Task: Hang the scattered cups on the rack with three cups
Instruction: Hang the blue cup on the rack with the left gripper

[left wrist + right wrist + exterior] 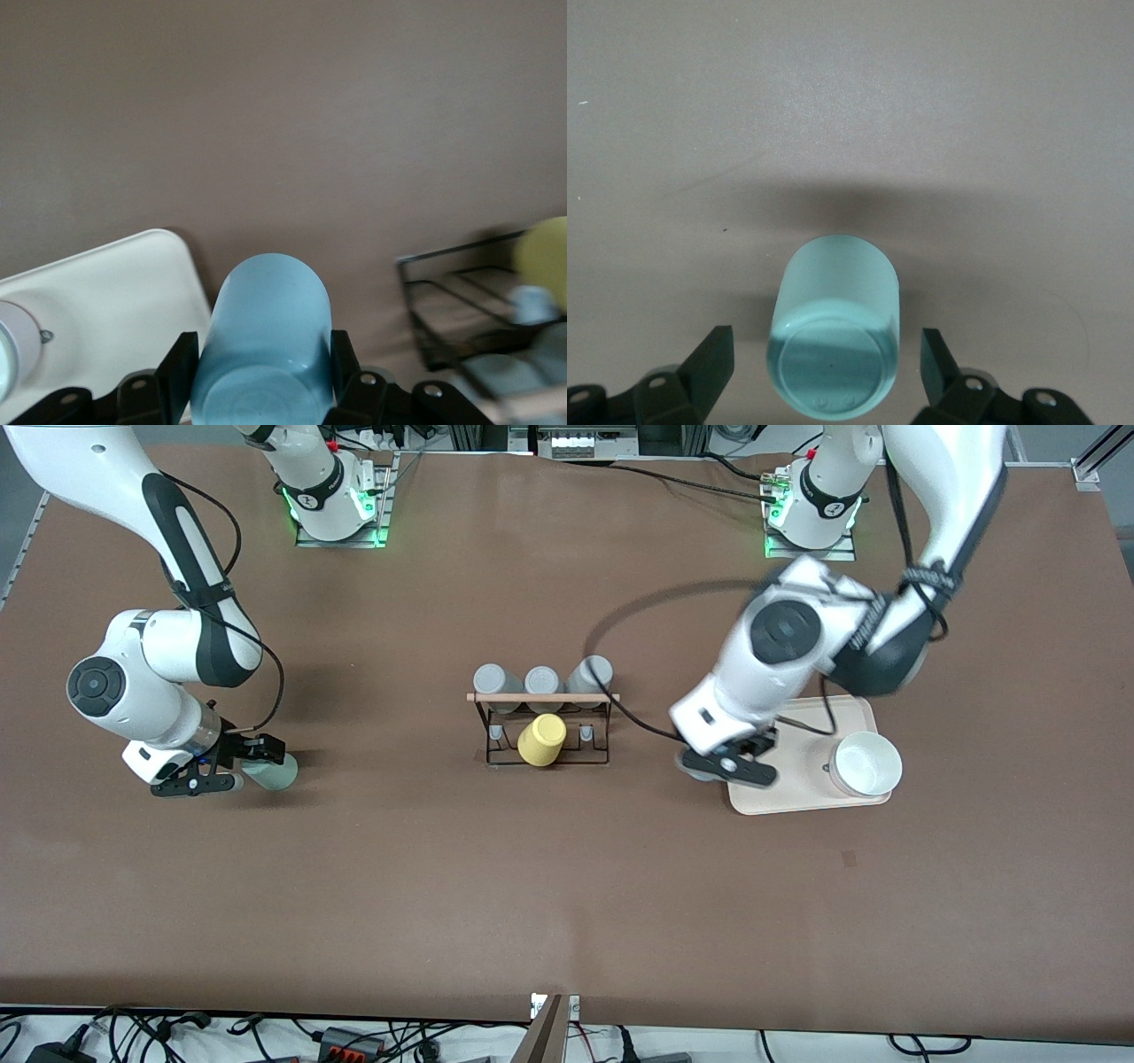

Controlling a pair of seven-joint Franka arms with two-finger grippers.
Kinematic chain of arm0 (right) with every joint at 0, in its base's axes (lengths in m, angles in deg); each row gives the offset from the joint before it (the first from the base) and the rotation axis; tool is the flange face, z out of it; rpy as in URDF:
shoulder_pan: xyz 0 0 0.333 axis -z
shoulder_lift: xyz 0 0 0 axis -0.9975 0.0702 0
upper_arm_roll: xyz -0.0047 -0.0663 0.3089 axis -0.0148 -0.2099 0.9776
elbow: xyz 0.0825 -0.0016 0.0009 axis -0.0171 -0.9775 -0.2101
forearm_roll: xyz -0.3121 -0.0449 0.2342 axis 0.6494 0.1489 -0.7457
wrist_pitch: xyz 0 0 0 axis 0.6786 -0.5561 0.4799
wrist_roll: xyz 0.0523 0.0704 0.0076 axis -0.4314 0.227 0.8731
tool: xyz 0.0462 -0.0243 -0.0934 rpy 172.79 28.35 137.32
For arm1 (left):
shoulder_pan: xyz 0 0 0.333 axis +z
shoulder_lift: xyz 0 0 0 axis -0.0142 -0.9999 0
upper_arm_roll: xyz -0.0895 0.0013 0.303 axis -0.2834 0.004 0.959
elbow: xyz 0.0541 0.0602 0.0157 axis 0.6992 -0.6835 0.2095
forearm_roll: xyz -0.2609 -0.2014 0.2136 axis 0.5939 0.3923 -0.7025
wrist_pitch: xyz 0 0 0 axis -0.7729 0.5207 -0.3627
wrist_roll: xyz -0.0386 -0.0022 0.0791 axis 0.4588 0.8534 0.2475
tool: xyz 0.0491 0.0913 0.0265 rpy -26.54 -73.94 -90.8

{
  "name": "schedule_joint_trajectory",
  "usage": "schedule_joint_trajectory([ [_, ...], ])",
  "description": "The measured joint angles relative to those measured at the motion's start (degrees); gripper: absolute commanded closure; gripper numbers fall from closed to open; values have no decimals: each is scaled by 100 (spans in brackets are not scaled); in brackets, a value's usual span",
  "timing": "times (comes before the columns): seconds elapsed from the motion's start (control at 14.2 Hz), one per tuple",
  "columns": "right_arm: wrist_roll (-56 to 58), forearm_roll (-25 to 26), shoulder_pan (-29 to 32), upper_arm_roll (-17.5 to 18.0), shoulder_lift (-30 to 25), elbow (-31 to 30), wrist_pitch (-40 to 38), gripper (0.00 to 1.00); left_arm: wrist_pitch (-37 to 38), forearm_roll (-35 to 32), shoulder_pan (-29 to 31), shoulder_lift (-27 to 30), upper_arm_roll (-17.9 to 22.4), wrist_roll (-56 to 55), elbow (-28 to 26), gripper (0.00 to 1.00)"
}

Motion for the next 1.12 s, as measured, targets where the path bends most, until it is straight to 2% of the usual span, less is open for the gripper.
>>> schedule_joint_trajectory([
  [0.28,7,0,1,0,-13,3,0,57,99,0,-795,-441,4,-1494,844,100],
  [0.56,16,0,0,1,-8,2,1,71,93,0,-1112,-1133,14,-1874,1316,100],
  [0.91,24,1,-23,27,-36,171,-90,73,83,-6,-1202,-1380,19,-1873,1366,100],
  [0.98,24,1,-24,36,-41,279,-223,73,34,-10,-1237,-1433,21,-1874,1366,94],
  [1.05,24,1,-27,43,-46,412,-402,73,-34,-36,-1282,-1494,23,-1874,1366,66],
  [1.12,24,1,-29,52,-53,556,-589,73,-84,-86,-1325,-1549,27,-1880,1366,1],
])
